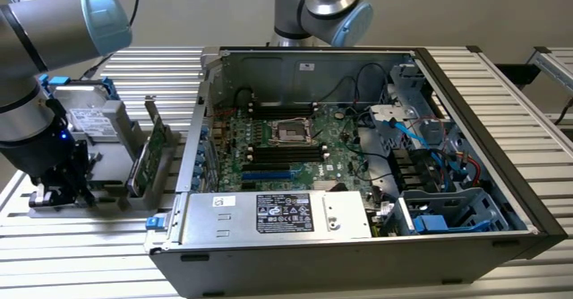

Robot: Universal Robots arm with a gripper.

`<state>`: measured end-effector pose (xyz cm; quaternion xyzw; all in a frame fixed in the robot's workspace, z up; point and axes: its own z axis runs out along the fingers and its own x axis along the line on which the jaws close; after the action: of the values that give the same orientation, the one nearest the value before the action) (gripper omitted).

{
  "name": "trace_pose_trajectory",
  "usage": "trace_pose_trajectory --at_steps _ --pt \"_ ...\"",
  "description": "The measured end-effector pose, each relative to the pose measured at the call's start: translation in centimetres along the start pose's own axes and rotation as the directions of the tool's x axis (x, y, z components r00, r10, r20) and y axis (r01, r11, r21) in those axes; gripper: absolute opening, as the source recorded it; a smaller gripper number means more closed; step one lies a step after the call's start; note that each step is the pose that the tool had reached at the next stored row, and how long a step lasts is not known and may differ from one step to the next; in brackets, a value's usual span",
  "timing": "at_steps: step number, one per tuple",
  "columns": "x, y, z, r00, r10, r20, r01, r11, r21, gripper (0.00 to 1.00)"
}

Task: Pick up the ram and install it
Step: 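Pick up the ram and move it above insertion slot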

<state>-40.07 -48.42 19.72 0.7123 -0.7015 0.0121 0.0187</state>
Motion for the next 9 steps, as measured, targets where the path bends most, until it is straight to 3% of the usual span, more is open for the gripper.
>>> trace_pose_trajectory --at_steps 3,9 --pt "0.0 0.00 -0.13 1.0000 0.000 0.0002 0.000 1.0000 0.0002 0.13" --pt "0.1 0.02 -1.31 1.0000 0.000 0.0001 0.000 1.0000 0.0000 0.13"
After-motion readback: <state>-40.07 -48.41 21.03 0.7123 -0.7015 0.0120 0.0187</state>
